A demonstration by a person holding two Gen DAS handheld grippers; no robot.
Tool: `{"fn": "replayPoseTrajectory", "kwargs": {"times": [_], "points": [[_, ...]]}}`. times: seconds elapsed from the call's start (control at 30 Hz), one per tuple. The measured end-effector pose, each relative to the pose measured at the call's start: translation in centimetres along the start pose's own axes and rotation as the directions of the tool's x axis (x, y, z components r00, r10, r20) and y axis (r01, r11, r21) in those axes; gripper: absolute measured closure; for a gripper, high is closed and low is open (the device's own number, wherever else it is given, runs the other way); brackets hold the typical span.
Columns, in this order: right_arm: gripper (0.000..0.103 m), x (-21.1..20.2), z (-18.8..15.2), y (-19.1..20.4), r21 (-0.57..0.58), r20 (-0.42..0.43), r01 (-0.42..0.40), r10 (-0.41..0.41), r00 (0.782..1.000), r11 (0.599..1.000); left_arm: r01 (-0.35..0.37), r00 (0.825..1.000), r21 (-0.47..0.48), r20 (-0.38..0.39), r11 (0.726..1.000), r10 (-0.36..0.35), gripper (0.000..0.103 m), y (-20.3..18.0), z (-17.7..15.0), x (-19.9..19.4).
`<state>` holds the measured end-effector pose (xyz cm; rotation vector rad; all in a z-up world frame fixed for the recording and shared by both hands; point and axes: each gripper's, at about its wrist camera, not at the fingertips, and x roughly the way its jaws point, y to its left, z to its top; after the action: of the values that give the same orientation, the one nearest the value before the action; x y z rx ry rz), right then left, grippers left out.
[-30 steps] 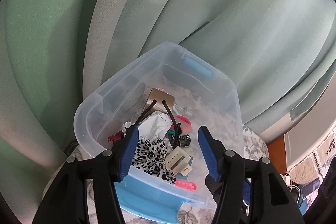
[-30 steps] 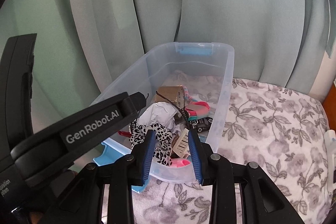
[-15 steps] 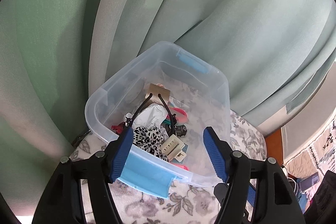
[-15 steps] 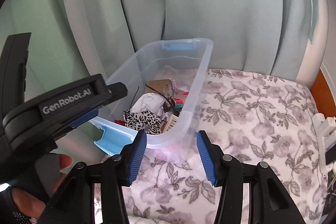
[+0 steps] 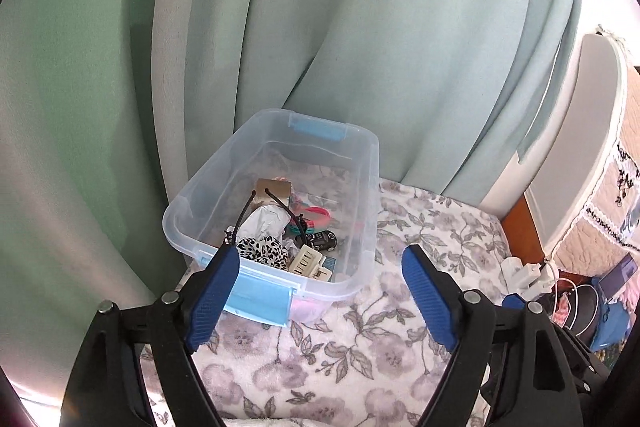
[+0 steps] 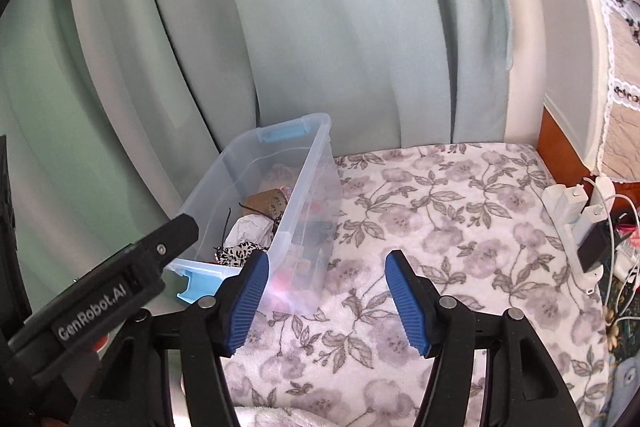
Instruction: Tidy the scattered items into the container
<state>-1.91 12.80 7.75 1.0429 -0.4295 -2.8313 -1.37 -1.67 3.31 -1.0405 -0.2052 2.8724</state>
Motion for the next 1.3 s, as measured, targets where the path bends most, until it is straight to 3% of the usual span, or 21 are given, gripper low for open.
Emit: {"fn": "replayPoseTrajectory", "kwargs": {"times": [0.2, 0.47, 0.63, 0.77, 1.3], "points": [[0.034, -1.9, -0.8, -1.2, 0.011, 0.01, -0.006, 0.006, 1.0, 1.0, 0.015, 1.0, 0.045, -0.002, 0.999, -0.014, 0.019, -1.6, -0.9, -1.2], [0.018, -4.1, -1.5, -4.7, 0.056, 0.028, 0.012, -0.014, 1.0, 0.998, -0.075, 0.997, 0.102, 0.003, 0.992, 0.075, 0.018, -2.8, -1.7, -1.9], [0.01, -4.9, -1.8, -6.1, 0.077, 0.032, 0.02, -0.022, 0.999, 0.997, -0.045, 0.999, 0.134, -0.007, 0.99, 0.047, 0.018, -4.6, -2.5, -2.2], [0.001, -5.5, -1.9, -6.4, 0.065, 0.051, 0.03, -0.033, 0.998, 0.997, -0.074, 0.997, 0.187, -0.006, 0.98, 0.076, 0.018, -6.1, -3.2, -2.1], [0.0, -5.3, -2.2, -6.9, 0.041, 0.066, 0.081, -0.084, 0.994, 0.996, -0.045, 0.997, 0.184, -0.06, 0.982, 0.057, 0.017, -6.1, -4.1, -0.8]]}}
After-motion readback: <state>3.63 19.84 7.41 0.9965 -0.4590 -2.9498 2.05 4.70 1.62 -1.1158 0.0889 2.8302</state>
